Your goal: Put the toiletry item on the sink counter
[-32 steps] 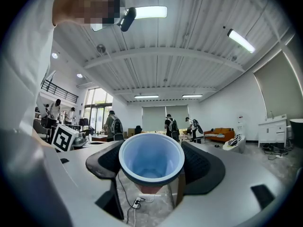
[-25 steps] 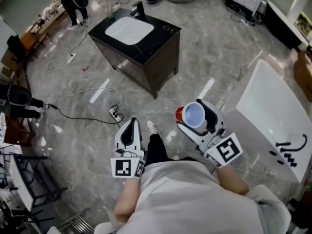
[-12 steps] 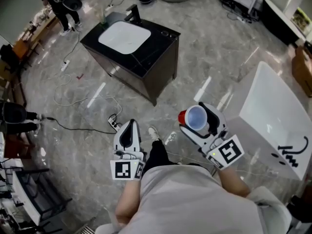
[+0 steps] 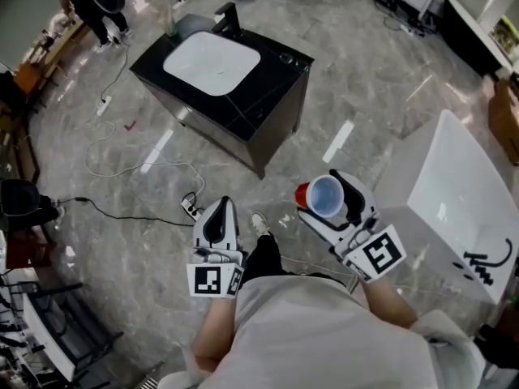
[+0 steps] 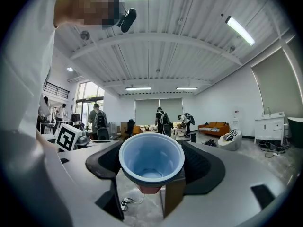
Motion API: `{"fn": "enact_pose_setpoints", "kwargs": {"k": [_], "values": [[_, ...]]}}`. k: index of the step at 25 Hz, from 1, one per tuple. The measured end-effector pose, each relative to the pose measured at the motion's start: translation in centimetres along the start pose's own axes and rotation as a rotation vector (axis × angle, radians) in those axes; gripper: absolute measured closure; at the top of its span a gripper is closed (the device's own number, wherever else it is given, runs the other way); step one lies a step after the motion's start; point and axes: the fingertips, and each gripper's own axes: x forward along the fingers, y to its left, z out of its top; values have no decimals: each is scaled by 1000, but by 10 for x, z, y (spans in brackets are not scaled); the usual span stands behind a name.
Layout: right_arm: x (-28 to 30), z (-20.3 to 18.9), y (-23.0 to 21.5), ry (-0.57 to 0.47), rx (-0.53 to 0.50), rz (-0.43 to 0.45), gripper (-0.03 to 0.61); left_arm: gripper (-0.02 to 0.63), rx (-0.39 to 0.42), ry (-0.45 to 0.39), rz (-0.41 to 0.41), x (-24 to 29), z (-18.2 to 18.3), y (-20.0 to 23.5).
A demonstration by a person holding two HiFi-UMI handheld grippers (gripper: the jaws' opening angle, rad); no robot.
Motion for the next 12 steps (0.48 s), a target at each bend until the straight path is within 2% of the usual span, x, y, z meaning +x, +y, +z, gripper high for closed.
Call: {"fn": "enact_pose_setpoints", "kwargs": {"k": [5, 12], "values": [[34, -3, -5, 29, -10, 19, 206, 611, -21, -8, 17, 18, 0, 26], [74, -2, -9, 62, -19, 41, 206, 612, -68, 24, 16, 36, -11, 51]]}}
